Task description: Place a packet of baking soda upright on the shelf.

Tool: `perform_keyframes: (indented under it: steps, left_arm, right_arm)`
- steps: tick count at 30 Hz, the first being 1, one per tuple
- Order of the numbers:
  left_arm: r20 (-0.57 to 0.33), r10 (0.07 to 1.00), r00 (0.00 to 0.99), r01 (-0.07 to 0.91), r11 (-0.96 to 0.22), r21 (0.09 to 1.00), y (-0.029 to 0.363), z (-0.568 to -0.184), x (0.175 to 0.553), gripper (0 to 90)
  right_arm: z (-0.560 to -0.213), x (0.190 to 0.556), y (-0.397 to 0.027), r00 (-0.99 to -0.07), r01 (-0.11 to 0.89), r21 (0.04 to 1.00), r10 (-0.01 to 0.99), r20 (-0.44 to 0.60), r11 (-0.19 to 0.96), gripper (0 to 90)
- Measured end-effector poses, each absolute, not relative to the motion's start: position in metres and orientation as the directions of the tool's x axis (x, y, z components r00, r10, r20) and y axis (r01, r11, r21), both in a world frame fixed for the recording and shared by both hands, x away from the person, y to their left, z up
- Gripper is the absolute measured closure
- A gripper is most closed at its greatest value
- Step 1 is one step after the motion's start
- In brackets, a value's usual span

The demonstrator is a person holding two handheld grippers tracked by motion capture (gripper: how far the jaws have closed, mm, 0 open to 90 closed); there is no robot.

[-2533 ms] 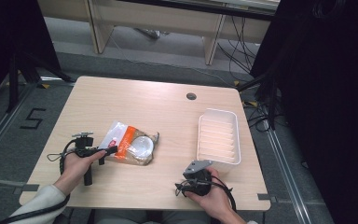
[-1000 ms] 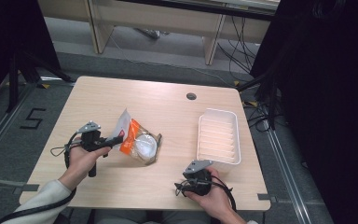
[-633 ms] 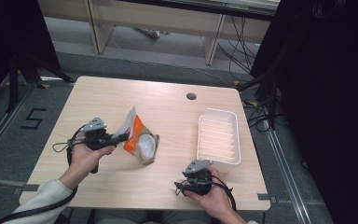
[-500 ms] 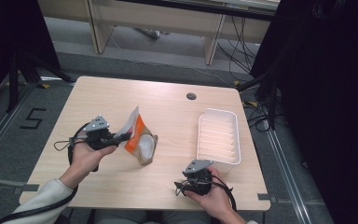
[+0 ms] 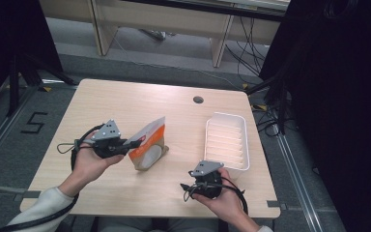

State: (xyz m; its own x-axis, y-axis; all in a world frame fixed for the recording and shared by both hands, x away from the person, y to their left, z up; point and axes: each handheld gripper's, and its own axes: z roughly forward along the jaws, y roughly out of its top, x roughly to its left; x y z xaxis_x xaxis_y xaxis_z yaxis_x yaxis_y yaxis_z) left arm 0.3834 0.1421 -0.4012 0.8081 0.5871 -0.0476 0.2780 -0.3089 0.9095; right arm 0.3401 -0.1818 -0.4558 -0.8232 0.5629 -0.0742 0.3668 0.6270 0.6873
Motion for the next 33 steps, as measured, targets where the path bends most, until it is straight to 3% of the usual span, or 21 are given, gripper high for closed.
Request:
perform_keyframes:
  steps: [8,10,15,25,26,30,33]
  left_arm:
    - [0.004,0.527,0.850,0.201,-0.332,0.922,0.134,-0.381,0.368,89.7]
    - [0.013,0.502,0.865,0.186,-0.344,0.920,0.132,-0.377,0.364,89.6]
    - [0.014,0.458,0.889,0.169,-0.357,0.919,0.126,-0.372,0.357,89.6]
    - [-0.002,0.383,0.924,0.159,-0.378,0.912,0.113,-0.371,0.347,89.6]
    - [-0.008,0.382,0.924,0.164,-0.377,0.912,0.111,-0.372,0.346,89.6]
    - [-0.008,0.365,0.931,0.160,-0.387,0.908,0.108,-0.373,0.345,89.6]
    - [-0.010,0.354,0.935,0.156,-0.389,0.908,0.106,-0.374,0.344,89.6]
  right_arm:
    - [-0.409,0.354,-0.180,-0.867,0.259,0.679,0.475,-0.150,0.687,45.1]
    - [-0.386,0.362,-0.181,-0.880,0.197,0.651,0.425,-0.211,0.733,43.2]
    - [-0.361,0.373,-0.182,-0.885,0.162,0.643,0.398,-0.240,0.748,40.4]
    - [-0.333,0.393,-0.175,-0.921,0.055,0.602,0.274,-0.278,0.797,36.0]
    - [-0.331,0.393,-0.174,-0.927,0.077,0.594,0.276,-0.252,0.801,36.3]
    - [-0.331,0.396,-0.168,-0.952,0.009,0.551,0.176,-0.251,0.835,40.7]
    - [-0.332,0.397,-0.162,-0.967,-0.023,0.514,0.111,-0.229,0.858,48.7]
